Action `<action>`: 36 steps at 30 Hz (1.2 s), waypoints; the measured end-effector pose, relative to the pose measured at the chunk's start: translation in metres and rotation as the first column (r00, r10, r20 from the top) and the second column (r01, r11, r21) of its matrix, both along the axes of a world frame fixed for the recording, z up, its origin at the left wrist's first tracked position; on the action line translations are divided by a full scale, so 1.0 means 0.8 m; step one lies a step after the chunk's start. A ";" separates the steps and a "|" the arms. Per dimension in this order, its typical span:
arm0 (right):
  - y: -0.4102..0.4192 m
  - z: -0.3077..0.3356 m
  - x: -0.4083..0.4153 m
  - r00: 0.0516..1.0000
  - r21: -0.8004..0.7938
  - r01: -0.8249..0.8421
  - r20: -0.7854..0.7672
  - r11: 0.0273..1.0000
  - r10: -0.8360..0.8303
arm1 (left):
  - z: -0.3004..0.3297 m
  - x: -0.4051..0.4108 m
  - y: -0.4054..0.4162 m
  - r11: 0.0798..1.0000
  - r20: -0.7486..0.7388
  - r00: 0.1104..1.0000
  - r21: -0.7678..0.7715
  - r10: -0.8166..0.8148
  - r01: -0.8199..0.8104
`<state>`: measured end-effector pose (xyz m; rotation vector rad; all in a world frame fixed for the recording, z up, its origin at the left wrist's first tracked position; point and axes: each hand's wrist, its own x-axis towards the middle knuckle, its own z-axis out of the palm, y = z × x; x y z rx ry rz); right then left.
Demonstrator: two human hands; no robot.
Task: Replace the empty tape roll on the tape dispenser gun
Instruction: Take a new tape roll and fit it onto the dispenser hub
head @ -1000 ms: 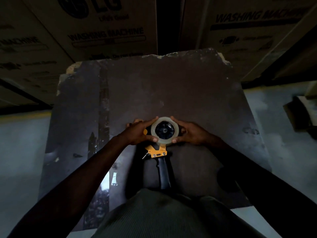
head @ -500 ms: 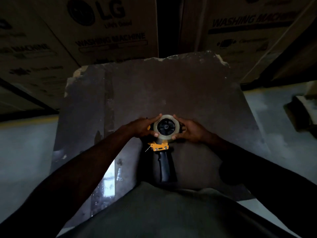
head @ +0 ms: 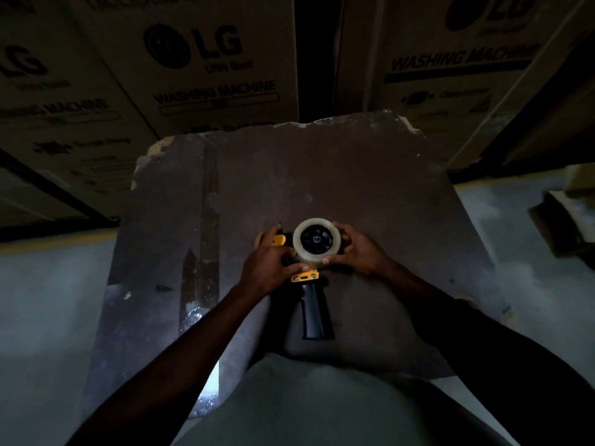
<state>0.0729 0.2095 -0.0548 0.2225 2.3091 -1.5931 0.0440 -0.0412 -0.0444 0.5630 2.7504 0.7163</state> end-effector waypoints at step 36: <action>-0.077 -0.012 0.097 0.932 0.236 0.275 0.171 0.932 -0.318 | 0.029 0.011 -0.014 1.000 0.082 0.997 -0.022 -0.009 0.010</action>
